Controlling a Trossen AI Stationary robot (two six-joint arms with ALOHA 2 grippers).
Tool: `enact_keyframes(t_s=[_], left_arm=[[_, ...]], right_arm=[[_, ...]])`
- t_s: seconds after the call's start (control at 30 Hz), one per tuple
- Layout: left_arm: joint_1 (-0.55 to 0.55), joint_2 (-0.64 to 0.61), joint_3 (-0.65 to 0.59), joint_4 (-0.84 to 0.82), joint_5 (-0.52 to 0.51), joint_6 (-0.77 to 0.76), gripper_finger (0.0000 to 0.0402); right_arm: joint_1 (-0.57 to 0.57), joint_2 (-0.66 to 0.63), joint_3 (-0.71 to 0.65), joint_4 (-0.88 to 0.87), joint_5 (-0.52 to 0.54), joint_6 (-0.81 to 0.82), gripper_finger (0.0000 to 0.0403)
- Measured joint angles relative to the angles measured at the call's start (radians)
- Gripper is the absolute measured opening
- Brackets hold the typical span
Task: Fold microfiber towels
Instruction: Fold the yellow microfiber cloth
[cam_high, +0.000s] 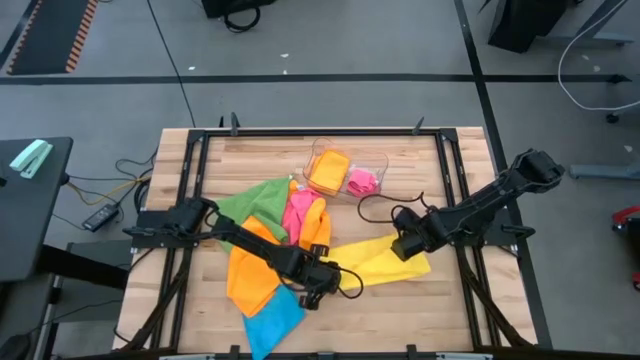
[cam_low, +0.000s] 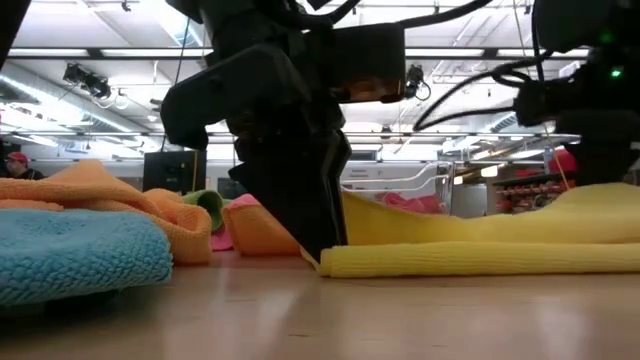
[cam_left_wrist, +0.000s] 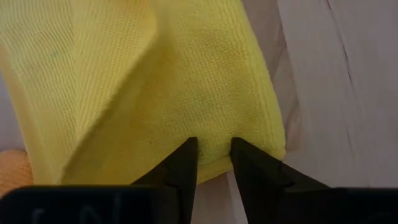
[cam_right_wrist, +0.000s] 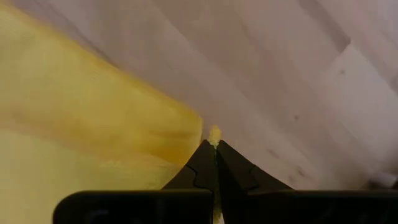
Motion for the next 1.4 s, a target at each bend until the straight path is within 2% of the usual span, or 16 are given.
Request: enact_keyframes(t_s=[0.13, 0.3, 0.5, 0.67, 0.77, 0.97, 1.07, 1.13, 1.3, 1.4], left_arm=[[-0.001, 0.001, 0.0, -0.004, 0.002, 0.0, 0.0105], [-0.002, 0.002, -0.001, -0.005, 0.006, 0.003, 0.0105], [-0.002, 0.003, -0.002, -0.007, 0.01, 0.004, 0.0098], [-0.003, 0.001, -0.003, -0.008, 0.013, 0.008, 0.009], [-0.007, -0.021, -0.006, -0.034, 0.028, 0.015, 0.0084], [-0.031, -0.102, -0.006, -0.028, 0.022, 0.114, 0.0076], [-0.052, -0.102, -0.008, -0.035, 0.005, 0.187, 0.008], [-0.07, -0.102, -0.009, -0.047, -0.037, 0.24, 0.0088], [-0.111, -0.102, -0.007, -0.133, -0.24, 0.349, 0.0112], [-0.123, -0.103, -0.006, -0.162, -0.286, 0.442, 0.0131]], right_arm=[[0.005, -0.002, 0.0, -0.093, -0.095, -0.032, 0.0024], [-0.021, -0.007, 0.026, -0.246, -0.115, -0.056, 0.0075], [-0.049, -0.007, 0.128, -0.321, -0.032, -0.196, 0.0136], [-0.058, -0.007, 0.203, -0.358, 0.082, -0.294, 0.0162], [-0.051, -0.007, 0.231, -0.279, 0.117, -0.334, 0.0168], [0.014, -0.008, 0.218, 0.076, 0.143, -0.49, 0.017], [0.049, -0.008, 0.217, 0.145, 0.159, -0.493, 0.017], [0.08, -0.008, 0.216, 0.175, 0.183, -0.472, 0.017], [0.185, 0.008, 0.216, 0.282, 0.308, -0.493, 0.017], [0.225, 0.011, 0.216, 0.295, 0.36, -0.496, 0.017]])
